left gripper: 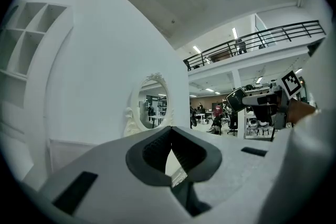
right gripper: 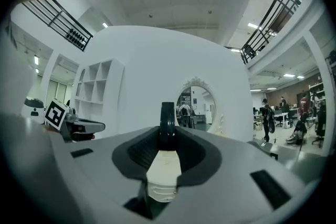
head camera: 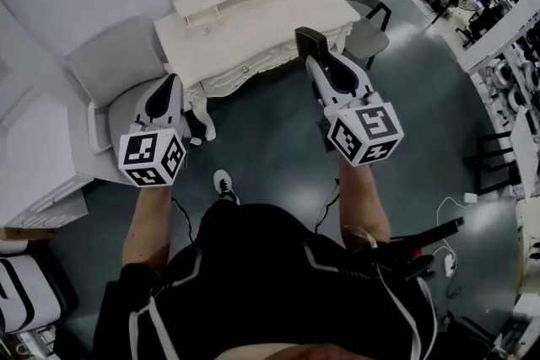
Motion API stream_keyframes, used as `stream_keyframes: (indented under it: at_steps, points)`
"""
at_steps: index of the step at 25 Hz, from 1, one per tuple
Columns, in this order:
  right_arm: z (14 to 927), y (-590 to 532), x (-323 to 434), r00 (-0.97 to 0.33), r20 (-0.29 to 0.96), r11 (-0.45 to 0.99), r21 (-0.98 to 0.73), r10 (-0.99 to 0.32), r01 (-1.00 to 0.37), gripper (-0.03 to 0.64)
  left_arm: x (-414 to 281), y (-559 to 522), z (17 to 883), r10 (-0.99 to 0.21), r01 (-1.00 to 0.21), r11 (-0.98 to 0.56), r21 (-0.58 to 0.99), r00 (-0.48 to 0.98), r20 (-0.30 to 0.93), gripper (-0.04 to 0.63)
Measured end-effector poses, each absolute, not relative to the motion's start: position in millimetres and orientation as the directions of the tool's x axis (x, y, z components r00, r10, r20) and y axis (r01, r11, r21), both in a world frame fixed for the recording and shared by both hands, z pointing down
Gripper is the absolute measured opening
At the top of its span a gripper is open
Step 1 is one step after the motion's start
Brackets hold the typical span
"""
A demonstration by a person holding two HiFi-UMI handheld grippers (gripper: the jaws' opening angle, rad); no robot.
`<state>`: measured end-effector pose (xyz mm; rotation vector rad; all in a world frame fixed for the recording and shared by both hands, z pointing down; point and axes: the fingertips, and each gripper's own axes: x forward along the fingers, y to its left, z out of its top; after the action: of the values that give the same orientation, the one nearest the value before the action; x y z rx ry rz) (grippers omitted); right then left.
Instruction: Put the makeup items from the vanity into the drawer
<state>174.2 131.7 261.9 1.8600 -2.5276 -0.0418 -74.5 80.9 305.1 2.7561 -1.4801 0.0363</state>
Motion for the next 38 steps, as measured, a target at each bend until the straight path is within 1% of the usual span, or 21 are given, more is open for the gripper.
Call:
stream_keyframes:
  at_steps: [10,13,20,28,33,38]
  points:
    - [260,29,132,-0.280,0.047,0.282,0.041,-0.959,-0.959,0.094,-104,-18,308,-0.812,-0.813,-0.582,0.035,0.583,0.031,0.003]
    - [256,1,123,-0.257,0.036,0.259,0.056,-0.966,-0.964,0.094,-114,-42,310,-0.804,-0.805,-0.592,0.044,0.593,0.031,0.003]
    - [260,-59,100,-0.267,0.040,0.269,0.042,-0.963,-0.962,0.094,-138,-92,315,-0.796,-0.797,-0.602,0.052,0.604,0.040,0.003]
    - [263,-98,81,-0.257,0.070,0.261,0.054,-0.964,-0.964,0.094,-151,-134,323,-0.770,-0.772,-0.628,0.097,0.635,0.060,0.003]
    - [269,-117,71,-0.274,0.107,0.283,0.076,-0.956,-0.956,0.094,-155,-149,327,-0.767,-0.766,-0.627,0.141,0.639,0.058,0.003]
    - [279,-147,65,-0.318,0.121,0.328,0.071,-0.940,-0.942,0.094,-163,-165,334,-0.786,-0.788,-0.600,0.137,0.613,0.078,0.003]
